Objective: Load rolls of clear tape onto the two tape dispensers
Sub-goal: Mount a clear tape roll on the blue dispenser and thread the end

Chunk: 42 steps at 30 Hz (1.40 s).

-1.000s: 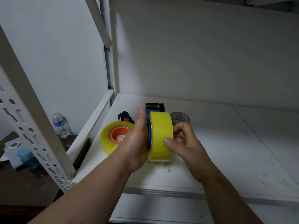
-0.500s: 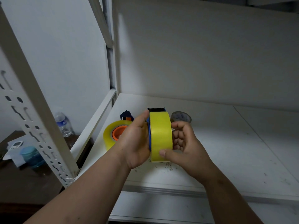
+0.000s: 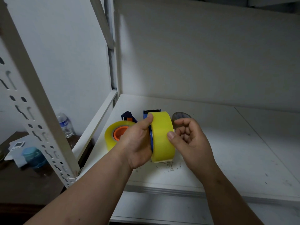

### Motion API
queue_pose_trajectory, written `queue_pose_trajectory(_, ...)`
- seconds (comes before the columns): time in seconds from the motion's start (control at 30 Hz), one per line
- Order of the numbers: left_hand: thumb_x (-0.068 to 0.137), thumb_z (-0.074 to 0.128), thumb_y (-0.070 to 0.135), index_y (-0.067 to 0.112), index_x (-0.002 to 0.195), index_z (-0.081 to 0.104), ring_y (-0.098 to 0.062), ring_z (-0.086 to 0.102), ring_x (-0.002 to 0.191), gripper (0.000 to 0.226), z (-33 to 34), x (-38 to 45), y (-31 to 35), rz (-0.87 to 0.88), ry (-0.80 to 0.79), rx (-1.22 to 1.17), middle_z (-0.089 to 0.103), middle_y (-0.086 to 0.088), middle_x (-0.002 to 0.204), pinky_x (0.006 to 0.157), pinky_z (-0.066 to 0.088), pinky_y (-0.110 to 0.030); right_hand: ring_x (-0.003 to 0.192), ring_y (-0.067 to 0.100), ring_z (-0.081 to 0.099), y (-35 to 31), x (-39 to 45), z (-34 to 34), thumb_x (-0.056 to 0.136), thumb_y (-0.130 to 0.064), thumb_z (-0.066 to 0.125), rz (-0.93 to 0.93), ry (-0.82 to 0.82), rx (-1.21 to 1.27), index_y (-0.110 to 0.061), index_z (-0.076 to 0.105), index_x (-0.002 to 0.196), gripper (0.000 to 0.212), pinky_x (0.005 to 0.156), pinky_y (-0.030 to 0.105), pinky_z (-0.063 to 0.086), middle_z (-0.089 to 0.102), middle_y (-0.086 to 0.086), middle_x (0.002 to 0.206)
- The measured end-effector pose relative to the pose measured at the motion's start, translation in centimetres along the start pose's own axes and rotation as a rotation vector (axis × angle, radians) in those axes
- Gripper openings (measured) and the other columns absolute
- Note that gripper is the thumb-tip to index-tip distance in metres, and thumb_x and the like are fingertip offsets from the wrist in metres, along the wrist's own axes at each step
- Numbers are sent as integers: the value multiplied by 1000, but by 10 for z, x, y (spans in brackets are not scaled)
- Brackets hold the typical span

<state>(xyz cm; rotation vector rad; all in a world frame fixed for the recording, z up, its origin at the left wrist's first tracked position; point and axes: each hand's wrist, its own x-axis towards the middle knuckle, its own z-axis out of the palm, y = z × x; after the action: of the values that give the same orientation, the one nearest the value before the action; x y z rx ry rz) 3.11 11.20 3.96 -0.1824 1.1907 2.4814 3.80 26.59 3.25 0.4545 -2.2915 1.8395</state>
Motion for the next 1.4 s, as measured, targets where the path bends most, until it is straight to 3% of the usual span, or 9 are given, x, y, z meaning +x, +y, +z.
queue_pose_trajectory(0.13, 102, 30, 46, 5, 137, 53, -37, 60, 122, 58, 2, -1, 3, -20, -8, -10, 63, -23, 131, 98, 47, -50, 85, 9, 56, 6, -5, -1, 69, -31, 72, -152, -62, -132, -39, 54, 115, 51, 79, 19, 48, 56, 1, 97)
queue_pose_trajectory(0.3, 103, 30, 44, 4, 137, 54, -32, 66, 109, 58, 3, 1, 7, -20, 12, -9, 66, -18, 128, 86, 50, -45, 104, 8, 53, 11, -6, 4, 77, -25, 69, -360, -2, -324, -25, 64, 105, 29, 86, 22, 47, 47, -7, 107)
queue_pose_trajectory(0.47, 102, 31, 45, 5, 135, 56, -34, 64, 116, 57, 3, 5, 7, -16, 18, 7, 66, -19, 128, 96, 48, -49, 100, 6, 49, 9, -4, 4, 77, -24, 66, -331, -26, -396, -22, 56, 89, 16, 82, 22, 45, 42, -7, 104)
queue_pose_trajectory(0.6, 103, 31, 44, 5, 134, 57, -28, 73, 98, 56, 4, 5, 7, -7, 9, 28, 72, -16, 116, 80, 53, -45, 95, 4, 50, 5, -3, 1, 80, -19, 63, -302, -13, -346, -16, 60, 84, 7, 81, 11, 39, 46, -7, 100)
queue_pose_trajectory(0.8, 101, 32, 51, 11, 135, 57, -27, 70, 104, 59, 1, 7, 5, 13, 17, 86, 69, -14, 124, 80, 55, -43, 97, 8, 47, 5, 1, 2, 86, -29, 53, -330, -11, -470, -20, 57, 85, 10, 83, 22, 42, 40, -9, 101)
queue_pose_trajectory(0.93, 97, 32, 60, 14, 130, 62, -27, 67, 113, 64, 1, 6, -2, 37, -4, 171, 71, -13, 123, 91, 53, -42, 103, 14, 44, 4, 5, 9, 88, -24, 50, -384, 61, -498, -16, 55, 86, 9, 89, 16, 34, 42, -6, 104)
queue_pose_trajectory(1.07, 92, 34, 62, 15, 129, 61, -24, 64, 119, 66, 1, 1, -17, 120, -45, 290, 69, -13, 125, 101, 48, -41, 95, 20, 47, -2, 17, 6, 87, -23, 45, -411, 102, -529, -14, 53, 86, 12, 85, 33, 39, 53, -2, 95)
queue_pose_trajectory(1.17, 77, 60, 72, 12, 124, 60, -27, 64, 116, 76, -2, 0, -25, 238, -14, 472, 68, -14, 122, 103, 47, -53, 90, 21, 50, -7, 23, 0, 87, -24, 45, -403, 126, -522, -16, 52, 86, 11, 83, 44, 44, 55, -2, 89)
queue_pose_trajectory(1.4, 61, 83, 29, 14, 121, 57, -30, 70, 104, 67, -6, -4, -31, 348, -91, 512, 72, -13, 113, 83, 58, -38, 83, 14, 52, -13, 26, -2, 86, -20, 51, -332, 234, -477, -27, 47, 82, 9, 81, 50, 46, 49, -17, 81)
